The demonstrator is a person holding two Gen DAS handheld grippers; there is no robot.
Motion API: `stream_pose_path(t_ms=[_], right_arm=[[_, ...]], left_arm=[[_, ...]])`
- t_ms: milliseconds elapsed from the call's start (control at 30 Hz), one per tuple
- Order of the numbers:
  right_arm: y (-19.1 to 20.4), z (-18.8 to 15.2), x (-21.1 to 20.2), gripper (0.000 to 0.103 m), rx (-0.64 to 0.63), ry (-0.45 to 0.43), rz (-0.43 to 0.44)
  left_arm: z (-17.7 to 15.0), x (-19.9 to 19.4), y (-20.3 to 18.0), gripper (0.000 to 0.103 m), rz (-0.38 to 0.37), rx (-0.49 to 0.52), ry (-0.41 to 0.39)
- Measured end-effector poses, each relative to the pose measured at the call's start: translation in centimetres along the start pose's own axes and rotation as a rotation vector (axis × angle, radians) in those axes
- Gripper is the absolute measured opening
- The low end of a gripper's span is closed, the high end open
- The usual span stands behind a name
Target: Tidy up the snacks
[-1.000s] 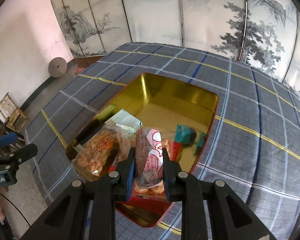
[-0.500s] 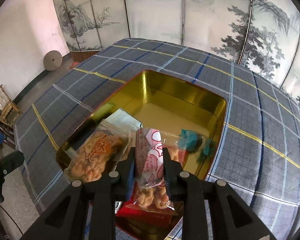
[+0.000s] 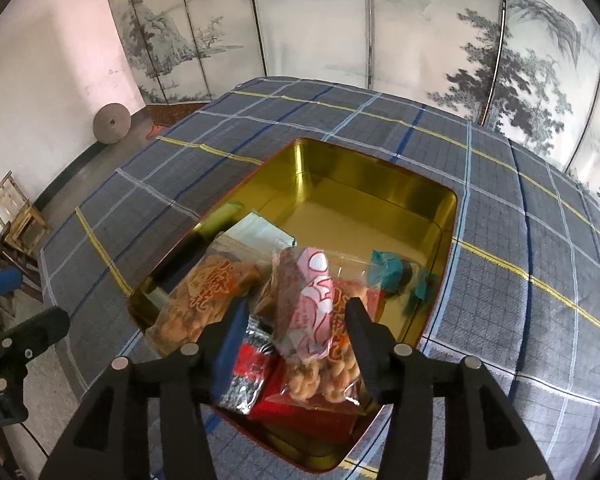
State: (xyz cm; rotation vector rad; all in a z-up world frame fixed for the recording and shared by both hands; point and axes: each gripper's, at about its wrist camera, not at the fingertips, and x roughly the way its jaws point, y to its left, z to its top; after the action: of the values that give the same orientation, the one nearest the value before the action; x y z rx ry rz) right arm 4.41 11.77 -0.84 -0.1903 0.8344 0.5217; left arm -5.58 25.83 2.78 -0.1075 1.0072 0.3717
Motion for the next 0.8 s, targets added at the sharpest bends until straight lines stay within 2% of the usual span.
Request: stream_pose_path(t_ms=[167, 367, 533, 600, 800], right_arm=[[-0.1, -0.3, -1.4, 0.064, 0.019, -0.016, 0.003], [-0.6, -1.0, -3.7, 0.074, 0.046, -0.046, -0.037], [-1.5, -2.2, -4.7, 0.076, 0.079, -0.044, -0.059], [-2.0, -2.7, -4.8, 0.08, 0.093, -0.028, -0.07], [-2.6, -3.5, -4.7, 0.081, 0.102, -0.007, -0.079]], left_arm=[[0.0, -0.2, -0.6, 0.09, -0.003, 0.008, -0.003], [0.0, -0.3, -1.4, 0.09, -0.005, 0.017, -0.003], [-0.2, -0.4, -2.1, 0.09, -0.01, 0.03, -0.001], [-0.2, -0.4, -2.4, 0.09, -0.009, 0.032, -0.002], [-0.2, -0.4, -3.1, 0.09, -0.009, 0.046, -0.001]])
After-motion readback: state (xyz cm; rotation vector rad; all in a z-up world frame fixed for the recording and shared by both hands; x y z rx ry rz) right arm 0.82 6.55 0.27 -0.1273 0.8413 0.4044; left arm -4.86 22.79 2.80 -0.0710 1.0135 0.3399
